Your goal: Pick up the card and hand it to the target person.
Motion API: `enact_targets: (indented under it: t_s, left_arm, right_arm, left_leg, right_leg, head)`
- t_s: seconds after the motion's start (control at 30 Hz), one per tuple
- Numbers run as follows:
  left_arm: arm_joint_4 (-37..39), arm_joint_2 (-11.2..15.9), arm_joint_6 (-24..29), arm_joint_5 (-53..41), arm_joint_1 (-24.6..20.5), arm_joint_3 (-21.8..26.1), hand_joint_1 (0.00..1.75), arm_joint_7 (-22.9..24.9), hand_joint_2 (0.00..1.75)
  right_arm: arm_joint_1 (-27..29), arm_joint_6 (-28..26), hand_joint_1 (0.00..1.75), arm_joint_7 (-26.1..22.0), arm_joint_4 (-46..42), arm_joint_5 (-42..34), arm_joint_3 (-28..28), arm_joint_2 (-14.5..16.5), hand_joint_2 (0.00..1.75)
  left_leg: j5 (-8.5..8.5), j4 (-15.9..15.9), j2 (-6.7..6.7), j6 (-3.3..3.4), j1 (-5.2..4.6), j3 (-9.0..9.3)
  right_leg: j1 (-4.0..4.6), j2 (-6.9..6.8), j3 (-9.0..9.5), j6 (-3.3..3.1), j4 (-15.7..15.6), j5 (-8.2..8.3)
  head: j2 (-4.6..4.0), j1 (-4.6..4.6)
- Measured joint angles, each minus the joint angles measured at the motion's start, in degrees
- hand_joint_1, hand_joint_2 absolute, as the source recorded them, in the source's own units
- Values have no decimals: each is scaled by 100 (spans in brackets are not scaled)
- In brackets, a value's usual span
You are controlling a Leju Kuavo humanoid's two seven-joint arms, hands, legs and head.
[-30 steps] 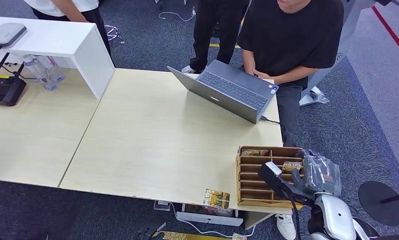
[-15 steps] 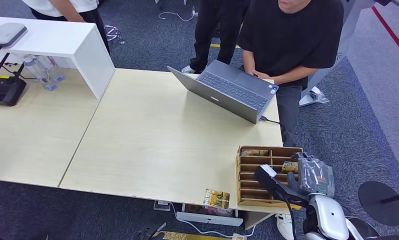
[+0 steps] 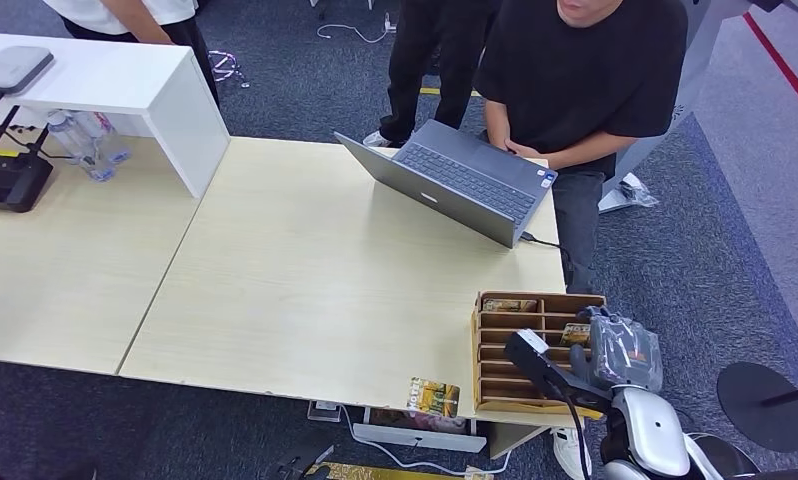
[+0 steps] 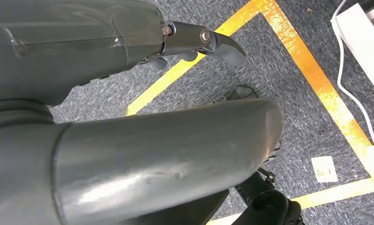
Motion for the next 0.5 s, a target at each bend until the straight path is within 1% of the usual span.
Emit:
enact_targets:
  t_s: [0.2, 0.5]
  left_arm:
    - [0, 0, 0, 0, -1, -39, 0, 0, 0]
    - [0, 0, 0, 0, -1, -49, 0, 0, 0]
  right_arm:
    - [-14, 1, 99, 1, 20, -8, 39, 8, 175]
    - [-15, 25, 128, 0, 22, -7, 40, 3, 175]
  left_leg:
    - [0, 0, 0, 0, 0, 0]
    - [0, 0, 0, 0, 0, 0]
  right_leg:
    - [0, 0, 0, 0, 0, 0]
    - [0, 0, 0, 0, 0, 0]
  head:
    - [0, -1]
    - [0, 0]
